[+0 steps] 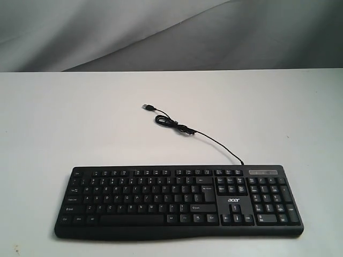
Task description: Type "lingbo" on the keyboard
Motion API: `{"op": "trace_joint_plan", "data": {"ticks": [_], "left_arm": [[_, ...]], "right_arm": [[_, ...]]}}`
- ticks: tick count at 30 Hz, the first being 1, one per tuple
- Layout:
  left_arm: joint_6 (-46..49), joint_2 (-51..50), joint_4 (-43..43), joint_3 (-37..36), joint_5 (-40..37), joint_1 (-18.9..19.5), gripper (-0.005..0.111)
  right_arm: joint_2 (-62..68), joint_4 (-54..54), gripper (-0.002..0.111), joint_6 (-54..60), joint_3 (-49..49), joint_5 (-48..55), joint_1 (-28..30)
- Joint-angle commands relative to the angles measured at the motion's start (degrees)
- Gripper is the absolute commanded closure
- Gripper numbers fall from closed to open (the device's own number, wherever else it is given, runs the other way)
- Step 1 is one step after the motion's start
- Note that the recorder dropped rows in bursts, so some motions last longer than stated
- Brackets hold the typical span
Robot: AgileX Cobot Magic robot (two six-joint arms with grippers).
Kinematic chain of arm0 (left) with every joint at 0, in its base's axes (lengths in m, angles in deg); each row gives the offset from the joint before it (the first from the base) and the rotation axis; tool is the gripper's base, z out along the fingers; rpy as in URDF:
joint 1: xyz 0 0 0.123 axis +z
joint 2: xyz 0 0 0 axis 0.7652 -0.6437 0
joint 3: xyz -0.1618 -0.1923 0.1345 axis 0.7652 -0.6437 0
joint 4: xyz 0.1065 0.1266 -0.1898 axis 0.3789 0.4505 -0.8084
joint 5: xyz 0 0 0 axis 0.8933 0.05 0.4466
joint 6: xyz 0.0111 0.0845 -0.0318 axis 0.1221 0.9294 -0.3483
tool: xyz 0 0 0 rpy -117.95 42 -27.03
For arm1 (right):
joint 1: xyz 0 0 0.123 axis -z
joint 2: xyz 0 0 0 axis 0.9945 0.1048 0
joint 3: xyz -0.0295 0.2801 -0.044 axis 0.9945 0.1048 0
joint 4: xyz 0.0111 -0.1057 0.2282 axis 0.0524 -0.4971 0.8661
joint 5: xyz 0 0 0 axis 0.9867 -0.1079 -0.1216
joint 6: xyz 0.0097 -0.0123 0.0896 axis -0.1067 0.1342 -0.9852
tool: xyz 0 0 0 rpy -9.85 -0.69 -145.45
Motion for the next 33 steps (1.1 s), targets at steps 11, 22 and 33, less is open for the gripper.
{"op": "trace_joint_plan", "data": {"ticks": [11, 22, 33], "left_arm": [[-0.23, 0.15, -0.46, -0.25, 0.26, 0.11, 0.106], [-0.23, 0.15, -0.46, -0.25, 0.26, 0.11, 0.106], [-0.23, 0.15, -0.46, -0.25, 0.26, 0.11, 0.106]], "right_arm": [[-2.11, -2.73, 0.108, 0.29, 0.19, 11.17, 0.39], [-3.22, -2.73, 0.108, 0.29, 0.19, 11.86, 0.39], [-4.02, -2.62, 0.108, 0.07, 0.19, 11.71, 0.39]]}}
